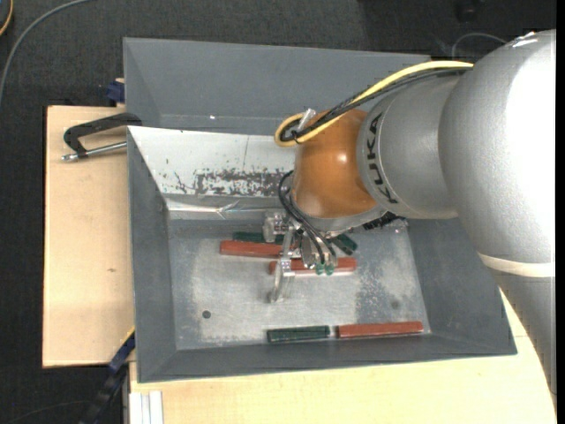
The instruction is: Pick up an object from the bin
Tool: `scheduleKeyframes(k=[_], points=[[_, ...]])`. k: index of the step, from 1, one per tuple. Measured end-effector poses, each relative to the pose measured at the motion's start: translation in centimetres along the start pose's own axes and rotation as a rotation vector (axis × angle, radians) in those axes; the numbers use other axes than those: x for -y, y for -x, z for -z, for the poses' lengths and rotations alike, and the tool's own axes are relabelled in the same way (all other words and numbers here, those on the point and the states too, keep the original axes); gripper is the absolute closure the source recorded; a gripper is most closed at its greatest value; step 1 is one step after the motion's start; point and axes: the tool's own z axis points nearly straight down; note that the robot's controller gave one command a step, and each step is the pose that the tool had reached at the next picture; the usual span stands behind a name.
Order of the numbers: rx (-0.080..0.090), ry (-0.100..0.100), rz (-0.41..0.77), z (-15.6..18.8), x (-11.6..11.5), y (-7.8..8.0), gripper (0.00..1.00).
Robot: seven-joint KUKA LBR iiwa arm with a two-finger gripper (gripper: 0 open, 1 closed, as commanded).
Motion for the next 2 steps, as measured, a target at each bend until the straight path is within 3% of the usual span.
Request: scheduleKeyframes(k=[1, 2], points=[[0.007, 0.002, -0.080, 0.17, -3.52, 1.02, 0.00], [0.011, 0.002, -0.080, 0.48, -3.43, 1.21, 1.00]])
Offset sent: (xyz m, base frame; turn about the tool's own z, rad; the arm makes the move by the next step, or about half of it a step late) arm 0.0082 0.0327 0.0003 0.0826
